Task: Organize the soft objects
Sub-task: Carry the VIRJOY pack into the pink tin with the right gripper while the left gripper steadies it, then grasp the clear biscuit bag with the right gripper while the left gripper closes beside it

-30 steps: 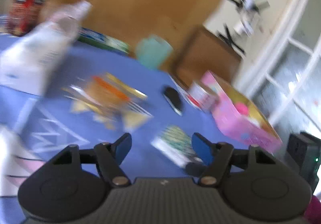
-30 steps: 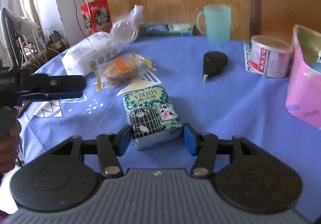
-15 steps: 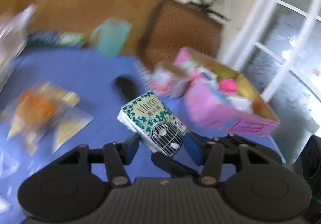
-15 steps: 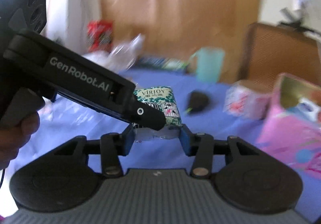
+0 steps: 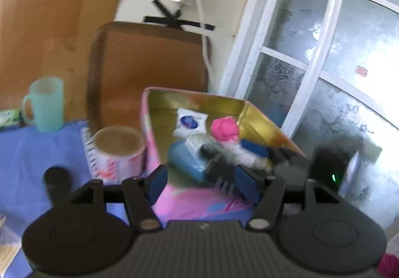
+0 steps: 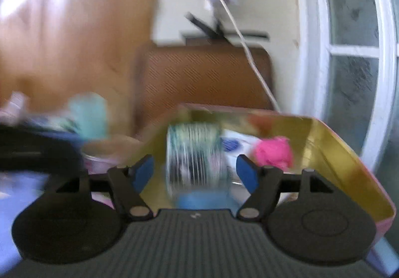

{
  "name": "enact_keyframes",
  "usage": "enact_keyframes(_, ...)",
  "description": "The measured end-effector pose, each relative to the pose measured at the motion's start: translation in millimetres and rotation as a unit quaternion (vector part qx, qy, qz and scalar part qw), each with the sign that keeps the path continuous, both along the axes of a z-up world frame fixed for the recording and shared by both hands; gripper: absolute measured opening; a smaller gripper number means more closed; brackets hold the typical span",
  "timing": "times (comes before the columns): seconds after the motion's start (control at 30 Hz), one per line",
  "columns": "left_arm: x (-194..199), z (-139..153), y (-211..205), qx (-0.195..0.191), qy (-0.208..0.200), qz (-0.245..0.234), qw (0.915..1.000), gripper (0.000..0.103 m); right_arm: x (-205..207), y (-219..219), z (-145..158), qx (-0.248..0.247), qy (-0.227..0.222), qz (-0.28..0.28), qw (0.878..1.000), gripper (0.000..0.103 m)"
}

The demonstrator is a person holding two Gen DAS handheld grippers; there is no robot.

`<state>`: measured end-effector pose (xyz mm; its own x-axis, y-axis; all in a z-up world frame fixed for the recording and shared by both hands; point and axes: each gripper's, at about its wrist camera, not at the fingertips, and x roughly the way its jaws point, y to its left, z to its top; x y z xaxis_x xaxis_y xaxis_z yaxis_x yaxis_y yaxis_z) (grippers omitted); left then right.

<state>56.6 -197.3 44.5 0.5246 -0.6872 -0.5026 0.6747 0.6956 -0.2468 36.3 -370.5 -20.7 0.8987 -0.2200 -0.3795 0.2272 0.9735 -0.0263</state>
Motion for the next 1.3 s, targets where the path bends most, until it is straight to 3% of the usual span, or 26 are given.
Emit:
enact_keyframes(0.17,-12,-16,63,0.008,0.001,0.053,0.9985,0.062,-10,-19,2,0.065,-0.040,-0.027,0.997,0.072)
enact_keyframes(0.23,-17,-27,91,0.009,0.013,0.077,0.9969,0.062,-19,-17,4,0.083,-0.061,-0.023,0.994,0.060)
enact_keyframes(0.33,-27,-42,134,0.002,0.031,0.112,0.9932,0.062,-31,6,13,0.089,-0.092,0.013,0.992,0.048)
enact_keyframes(0.43,-35,-52,178,-0.019,0.043,0.156,0.9866,0.062,-27,34,24,0.099,-0.088,0.099,0.986,0.048)
enact_keyframes(0.53,-39,-58,217,-0.039,0.049,0.201,0.9776,0.062,-14,75,28,0.109,-0.049,0.196,0.973,0.048)
enact_keyframes(0.7,-33,-65,272,-0.075,0.065,0.262,0.9599,0.062,30,153,10,0.169,0.059,0.306,0.935,0.049)
enact_keyframes(0.8,-24,-69,292,-0.100,0.083,0.277,0.9522,0.062,64,186,-1,0.211,0.099,0.315,0.920,0.049)
enact_keyframes(0.9,-8,-74,300,-0.102,0.093,0.284,0.9490,0.062,94,200,-17,0.270,0.139,0.289,0.908,0.048)
enact_keyframes(0.97,8,-80,297,-0.092,0.102,0.283,0.9493,0.059,108,203,-29,0.304,0.168,0.279,0.895,0.030)
enact_keyframes(1.0,14,-85,296,-0.087,0.109,0.280,0.9497,0.057,109,205,-34,0.318,0.179,0.292,0.884,0.011)
enact_keyframes(1.03,18,-88,293,-0.088,0.113,0.275,0.9508,0.053,103,206,-34,0.325,0.180,0.301,0.878,0.011)
enact_keyframes(1.17,9,-85,282,-0.097,0.108,0.227,0.9631,0.053,60,207,-22,0.295,0.179,0.337,0.876,0.011)
enact_keyframes(1.23,-1,-82,277,-0.080,0.090,0.215,0.9691,0.063,27,207,-14,0.242,0.162,0.358,0.887,0.014)
enact_keyframes(1.3,-9,-80,282,-0.088,0.083,0.222,0.9674,0.073,4,202,-7,0.196,0.128,0.365,0.901,0.017)
